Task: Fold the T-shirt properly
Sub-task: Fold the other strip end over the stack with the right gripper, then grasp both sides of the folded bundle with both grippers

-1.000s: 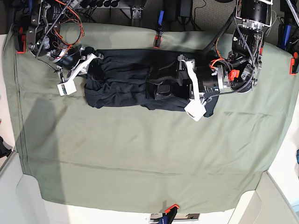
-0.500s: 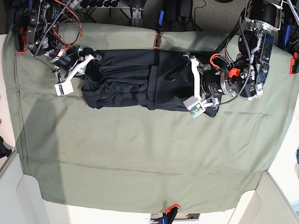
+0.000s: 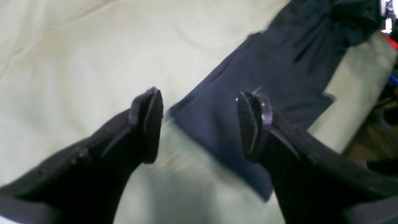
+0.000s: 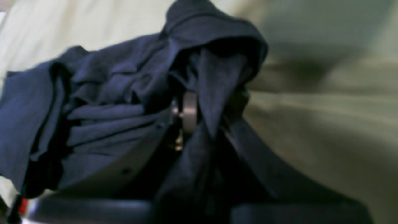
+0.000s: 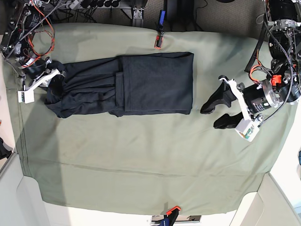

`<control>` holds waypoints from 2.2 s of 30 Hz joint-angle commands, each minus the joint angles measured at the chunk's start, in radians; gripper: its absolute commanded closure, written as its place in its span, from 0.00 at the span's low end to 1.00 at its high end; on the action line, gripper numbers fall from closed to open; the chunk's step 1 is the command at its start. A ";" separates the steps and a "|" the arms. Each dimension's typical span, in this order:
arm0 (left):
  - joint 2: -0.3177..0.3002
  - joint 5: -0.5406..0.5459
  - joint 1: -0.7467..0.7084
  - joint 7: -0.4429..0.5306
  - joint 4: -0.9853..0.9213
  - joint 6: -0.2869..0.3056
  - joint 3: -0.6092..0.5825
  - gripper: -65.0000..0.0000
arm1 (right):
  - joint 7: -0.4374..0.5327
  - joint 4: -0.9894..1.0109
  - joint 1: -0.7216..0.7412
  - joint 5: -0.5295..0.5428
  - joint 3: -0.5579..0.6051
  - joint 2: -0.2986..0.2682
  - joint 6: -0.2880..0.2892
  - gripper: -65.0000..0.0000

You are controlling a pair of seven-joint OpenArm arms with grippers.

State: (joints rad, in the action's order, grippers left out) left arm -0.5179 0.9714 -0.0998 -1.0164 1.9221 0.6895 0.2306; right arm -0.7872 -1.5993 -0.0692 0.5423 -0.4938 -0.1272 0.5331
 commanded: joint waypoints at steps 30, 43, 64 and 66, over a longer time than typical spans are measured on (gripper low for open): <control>-0.014 0.020 -0.167 0.014 0.009 0.009 0.072 0.38 | -0.022 -0.224 -0.031 -0.013 0.541 0.278 0.035 0.93; -0.014 0.095 -0.167 0.014 0.009 0.009 0.072 0.38 | -0.006 -0.117 -0.020 0.013 0.788 0.277 0.024 0.40; -0.014 0.201 -0.172 -0.039 0.082 0.009 -0.076 1.00 | 0.075 -0.259 0.113 -0.377 0.660 0.271 -0.030 1.00; -0.014 0.148 -0.172 -0.039 0.082 0.009 -0.156 1.00 | 0.082 -0.244 0.147 -0.389 0.580 0.271 -0.067 1.00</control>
State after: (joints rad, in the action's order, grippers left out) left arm -0.5186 1.0988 -0.2802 -1.0702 1.9877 0.6895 0.0620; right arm -0.7334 -1.8305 0.0628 0.1402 0.0799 0.1356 0.4671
